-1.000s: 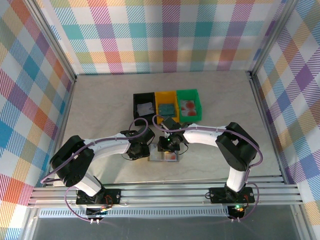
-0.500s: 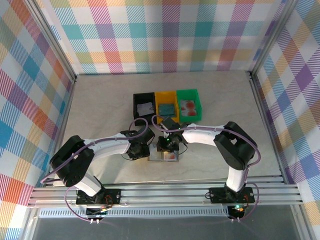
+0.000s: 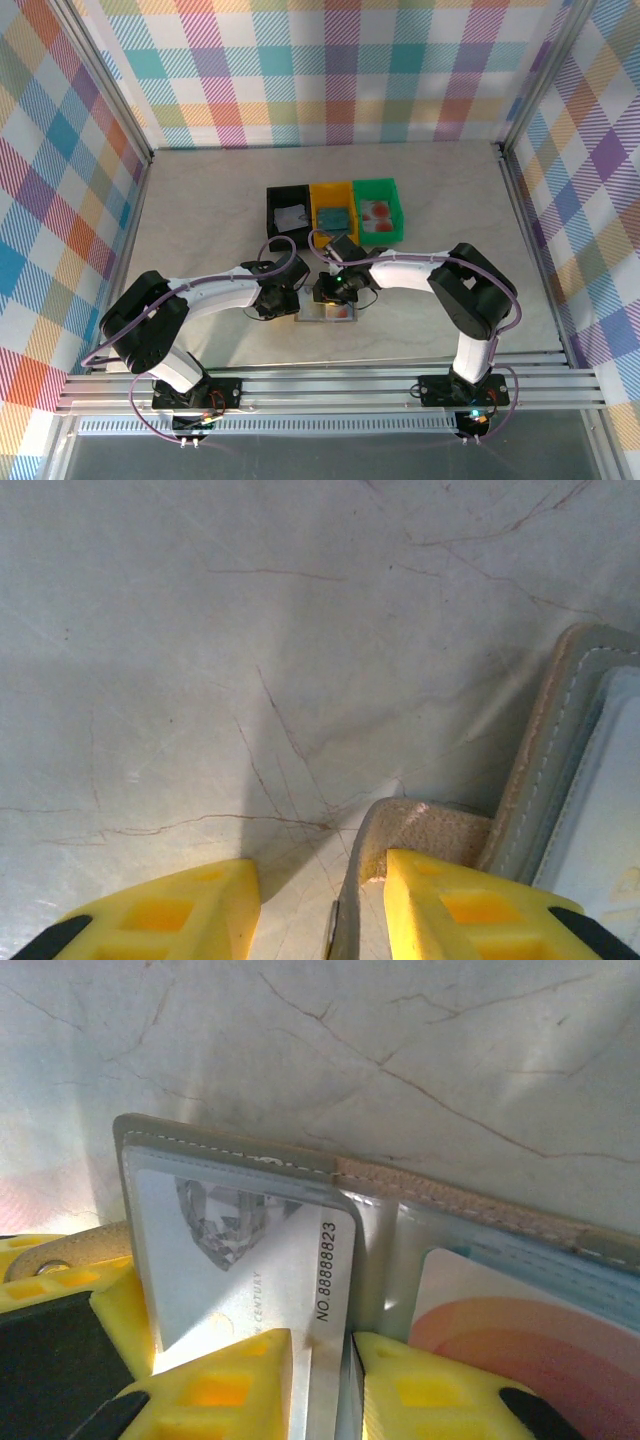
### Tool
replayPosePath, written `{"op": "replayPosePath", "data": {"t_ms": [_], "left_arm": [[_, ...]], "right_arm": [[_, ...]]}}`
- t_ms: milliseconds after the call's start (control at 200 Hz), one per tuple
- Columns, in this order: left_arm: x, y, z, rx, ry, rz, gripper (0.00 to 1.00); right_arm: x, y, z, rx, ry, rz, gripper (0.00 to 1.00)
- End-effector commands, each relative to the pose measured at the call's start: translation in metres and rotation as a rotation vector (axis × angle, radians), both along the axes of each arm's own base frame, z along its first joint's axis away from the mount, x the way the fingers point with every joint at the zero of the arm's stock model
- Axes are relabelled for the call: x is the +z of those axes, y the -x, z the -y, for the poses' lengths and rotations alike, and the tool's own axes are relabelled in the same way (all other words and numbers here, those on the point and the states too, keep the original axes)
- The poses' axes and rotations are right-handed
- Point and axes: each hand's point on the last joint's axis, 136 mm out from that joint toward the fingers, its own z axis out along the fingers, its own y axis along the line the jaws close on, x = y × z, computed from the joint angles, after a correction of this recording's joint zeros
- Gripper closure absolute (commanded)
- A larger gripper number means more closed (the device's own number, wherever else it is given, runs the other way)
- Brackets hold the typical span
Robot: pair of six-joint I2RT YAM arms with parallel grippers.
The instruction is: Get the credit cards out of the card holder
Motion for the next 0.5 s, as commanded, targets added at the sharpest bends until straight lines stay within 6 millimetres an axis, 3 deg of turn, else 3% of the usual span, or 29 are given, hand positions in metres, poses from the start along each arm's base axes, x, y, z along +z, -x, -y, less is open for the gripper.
{"op": "replayPosePath", "data": {"t_ms": [0,395,495], "left_arm": [[-0.0763,0.0402,0.0247,-0.049,0.110,-0.184,0.62],[-0.0772,0.0412,0.0254,-0.052,0.111,-0.187,0.62],[-0.0771,0.0411,0.0254,-0.053,0.111,-0.187,0.62]], "right_arm": [[-0.0149,0.0134,-0.0113,0.034,-0.046,-0.036,0.78],[-0.0089,0.0136,-0.0163,0.039,-0.085,-0.033,0.83],[-0.0130,0.0114,-0.0077,0.022,-0.024,-0.027,0.82]]}}
